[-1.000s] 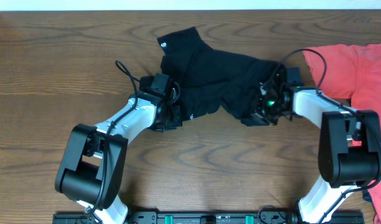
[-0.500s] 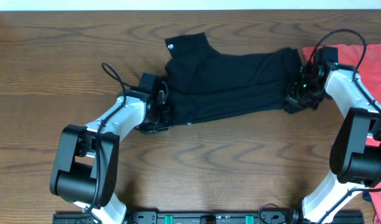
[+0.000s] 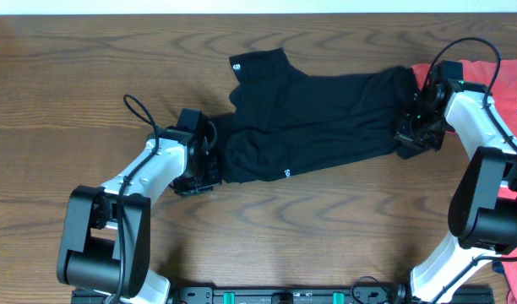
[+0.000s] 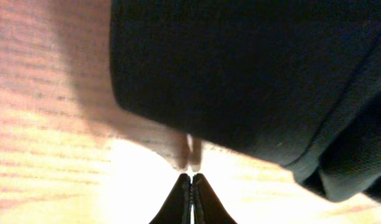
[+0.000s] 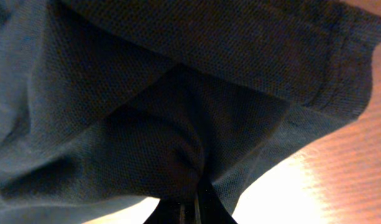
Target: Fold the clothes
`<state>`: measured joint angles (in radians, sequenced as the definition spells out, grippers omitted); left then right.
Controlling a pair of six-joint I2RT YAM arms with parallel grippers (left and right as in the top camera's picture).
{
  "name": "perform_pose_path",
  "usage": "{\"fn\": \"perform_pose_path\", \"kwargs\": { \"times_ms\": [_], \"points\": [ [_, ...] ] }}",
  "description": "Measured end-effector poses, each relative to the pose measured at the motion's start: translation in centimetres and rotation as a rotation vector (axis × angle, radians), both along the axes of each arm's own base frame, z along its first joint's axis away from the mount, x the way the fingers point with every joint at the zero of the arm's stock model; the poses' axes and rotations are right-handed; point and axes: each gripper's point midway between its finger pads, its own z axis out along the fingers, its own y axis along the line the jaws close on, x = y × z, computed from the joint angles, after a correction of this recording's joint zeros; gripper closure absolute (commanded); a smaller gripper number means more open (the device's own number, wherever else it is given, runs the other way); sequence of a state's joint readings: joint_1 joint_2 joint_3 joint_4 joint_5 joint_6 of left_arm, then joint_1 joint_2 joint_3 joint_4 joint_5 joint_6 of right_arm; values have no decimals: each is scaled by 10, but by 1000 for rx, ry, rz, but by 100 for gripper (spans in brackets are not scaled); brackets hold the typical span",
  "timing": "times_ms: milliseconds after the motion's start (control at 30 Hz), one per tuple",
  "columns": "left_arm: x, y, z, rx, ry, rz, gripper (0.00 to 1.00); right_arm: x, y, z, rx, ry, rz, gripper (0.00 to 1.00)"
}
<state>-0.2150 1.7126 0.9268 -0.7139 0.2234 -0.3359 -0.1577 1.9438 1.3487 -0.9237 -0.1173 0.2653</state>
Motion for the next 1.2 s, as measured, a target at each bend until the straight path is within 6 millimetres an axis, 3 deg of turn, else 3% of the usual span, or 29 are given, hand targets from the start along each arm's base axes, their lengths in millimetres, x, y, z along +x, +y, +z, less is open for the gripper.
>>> {"fn": "perform_pose_path", "kwargs": {
  "times_ms": [367, 600, 633, 700, 733, 767, 800, 967, 1200],
  "points": [
    [-6, 4, 0, 20, 23, 0, 94, -27, -4, -2, -48, 113, 12, 99],
    [-7, 4, 1, 20, 26, 0, 94, -54, -1, -17, -56, 196, 14, 99],
    [-7, 4, 3, 19, 20, 0, 94, -58, 0, -20, -57, 208, 16, 92],
    [-4, 3, 7, 15, 1, 0, 92, -66, 1, -24, -61, 232, 13, 38],
    [-3, 3, 10, 12, -10, -1, 87, -67, 0, -24, -65, 236, 13, 16],
    [-2, 3, 12, 11, -21, -2, 83, -66, 0, -24, -70, 233, 15, 3],
    [-1, 3, 16, 7, -34, -4, 77, -66, 0, -24, -74, 230, 15, 1],
    [-2, 4, 35, 1, -79, -2, 75, -58, -3, -4, -92, 168, 11, 1],
    [-11, 4, 66, -19, -135, 15, 73, -42, -5, 74, -119, -33, -16, 1]
  ]
}}
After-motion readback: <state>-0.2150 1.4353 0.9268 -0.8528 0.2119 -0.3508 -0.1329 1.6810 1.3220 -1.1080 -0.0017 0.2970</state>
